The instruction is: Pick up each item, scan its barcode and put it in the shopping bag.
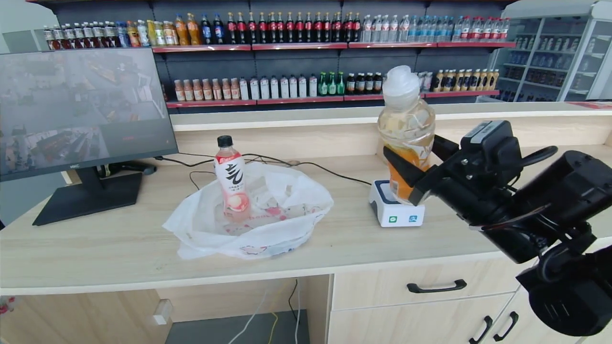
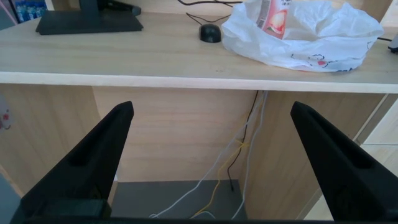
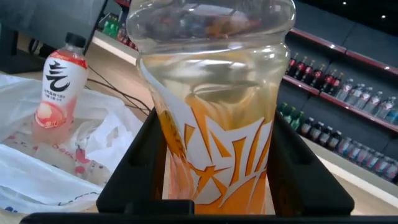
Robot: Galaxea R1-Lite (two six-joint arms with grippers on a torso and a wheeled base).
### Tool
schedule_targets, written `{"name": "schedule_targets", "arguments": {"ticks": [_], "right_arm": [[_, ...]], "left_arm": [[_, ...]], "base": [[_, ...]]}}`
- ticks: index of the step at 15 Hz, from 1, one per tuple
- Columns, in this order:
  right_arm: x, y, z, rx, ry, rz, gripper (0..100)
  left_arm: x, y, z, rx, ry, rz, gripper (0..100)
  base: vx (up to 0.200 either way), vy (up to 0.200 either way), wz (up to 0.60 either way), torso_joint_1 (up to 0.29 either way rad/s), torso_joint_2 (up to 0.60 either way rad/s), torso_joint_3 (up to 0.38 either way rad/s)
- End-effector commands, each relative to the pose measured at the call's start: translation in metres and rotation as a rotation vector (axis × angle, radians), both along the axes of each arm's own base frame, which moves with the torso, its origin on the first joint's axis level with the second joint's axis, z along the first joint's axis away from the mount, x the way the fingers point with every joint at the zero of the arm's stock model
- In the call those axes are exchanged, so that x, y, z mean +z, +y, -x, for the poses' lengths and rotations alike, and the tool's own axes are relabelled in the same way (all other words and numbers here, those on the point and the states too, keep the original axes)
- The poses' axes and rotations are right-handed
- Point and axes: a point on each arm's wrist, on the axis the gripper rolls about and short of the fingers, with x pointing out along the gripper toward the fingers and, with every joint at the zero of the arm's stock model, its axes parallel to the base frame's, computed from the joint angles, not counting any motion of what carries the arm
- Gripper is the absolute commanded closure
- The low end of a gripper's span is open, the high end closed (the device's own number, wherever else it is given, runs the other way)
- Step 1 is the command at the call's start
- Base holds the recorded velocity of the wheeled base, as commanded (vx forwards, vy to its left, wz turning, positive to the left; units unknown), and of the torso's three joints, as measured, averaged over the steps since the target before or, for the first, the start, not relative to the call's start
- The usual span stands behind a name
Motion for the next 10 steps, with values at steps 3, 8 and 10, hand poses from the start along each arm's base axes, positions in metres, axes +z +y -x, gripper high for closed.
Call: {"name": "schedule_targets", "arguments": {"ticks": [3, 8, 10], "right_arm": [[-0.023, 0.008, -0.042, 0.048, -0.014, 0.088, 100], [-0.035, -0.023, -0.084, 0.108, -0.121, 0.233, 100], [-0.033, -0.036, -0.09, 0.095, -0.162, 0.276, 100]], "left_arm": [[0.0, 0.0, 0.0, 0.0, 0.0, 0.0, 0], [0.0, 0.0, 0.0, 0.0, 0.0, 0.0, 0], [0.0, 0.0, 0.0, 0.0, 0.0, 0.0, 0]], "base": [[0.0, 0.0, 0.0, 0.0, 0.0, 0.0], [0.0, 0.0, 0.0, 0.0, 0.0, 0.0], [0.0, 0.0, 0.0, 0.0, 0.0, 0.0]]}}
